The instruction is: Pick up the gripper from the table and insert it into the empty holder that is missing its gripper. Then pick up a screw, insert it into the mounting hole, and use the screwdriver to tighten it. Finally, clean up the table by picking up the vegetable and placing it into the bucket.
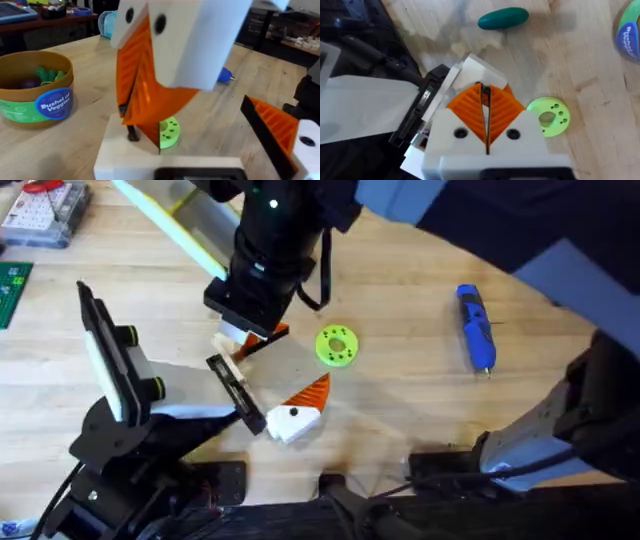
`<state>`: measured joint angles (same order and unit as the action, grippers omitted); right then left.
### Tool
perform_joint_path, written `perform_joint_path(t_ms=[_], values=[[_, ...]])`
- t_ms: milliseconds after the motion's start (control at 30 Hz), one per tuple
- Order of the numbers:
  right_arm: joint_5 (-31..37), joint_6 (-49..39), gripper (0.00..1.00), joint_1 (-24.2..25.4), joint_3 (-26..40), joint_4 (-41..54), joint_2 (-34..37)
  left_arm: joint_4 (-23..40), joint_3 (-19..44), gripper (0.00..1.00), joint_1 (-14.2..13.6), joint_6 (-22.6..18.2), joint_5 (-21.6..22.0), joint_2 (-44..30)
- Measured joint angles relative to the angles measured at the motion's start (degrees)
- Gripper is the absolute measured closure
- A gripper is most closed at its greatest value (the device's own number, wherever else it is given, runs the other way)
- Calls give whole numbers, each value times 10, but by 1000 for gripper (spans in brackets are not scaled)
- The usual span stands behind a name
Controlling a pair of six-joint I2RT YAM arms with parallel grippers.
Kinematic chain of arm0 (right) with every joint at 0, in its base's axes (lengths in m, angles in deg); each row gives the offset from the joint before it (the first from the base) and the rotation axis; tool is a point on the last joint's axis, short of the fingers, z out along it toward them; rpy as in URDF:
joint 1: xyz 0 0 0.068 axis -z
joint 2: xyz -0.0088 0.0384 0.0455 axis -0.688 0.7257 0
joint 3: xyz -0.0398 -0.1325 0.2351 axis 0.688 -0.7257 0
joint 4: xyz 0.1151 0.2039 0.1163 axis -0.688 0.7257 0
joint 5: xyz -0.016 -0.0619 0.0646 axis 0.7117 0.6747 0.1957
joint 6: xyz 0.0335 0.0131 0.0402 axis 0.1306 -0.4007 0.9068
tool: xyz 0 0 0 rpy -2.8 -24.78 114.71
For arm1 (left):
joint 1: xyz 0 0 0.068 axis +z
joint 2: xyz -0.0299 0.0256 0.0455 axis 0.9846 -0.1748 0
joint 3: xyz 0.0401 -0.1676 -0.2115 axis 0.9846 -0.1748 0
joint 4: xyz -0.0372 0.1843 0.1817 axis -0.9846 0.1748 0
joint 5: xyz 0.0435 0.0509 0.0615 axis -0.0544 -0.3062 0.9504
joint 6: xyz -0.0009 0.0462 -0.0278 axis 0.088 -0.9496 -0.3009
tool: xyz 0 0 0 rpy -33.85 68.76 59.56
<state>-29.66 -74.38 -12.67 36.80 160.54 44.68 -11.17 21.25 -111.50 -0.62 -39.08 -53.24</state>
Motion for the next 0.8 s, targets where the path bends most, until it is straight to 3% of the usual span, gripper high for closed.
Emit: perform_joint_path(t_ms=[800], values=[[-3, 0, 993, 0, 0, 5, 0, 0, 0, 10, 0, 0, 0, 0]])
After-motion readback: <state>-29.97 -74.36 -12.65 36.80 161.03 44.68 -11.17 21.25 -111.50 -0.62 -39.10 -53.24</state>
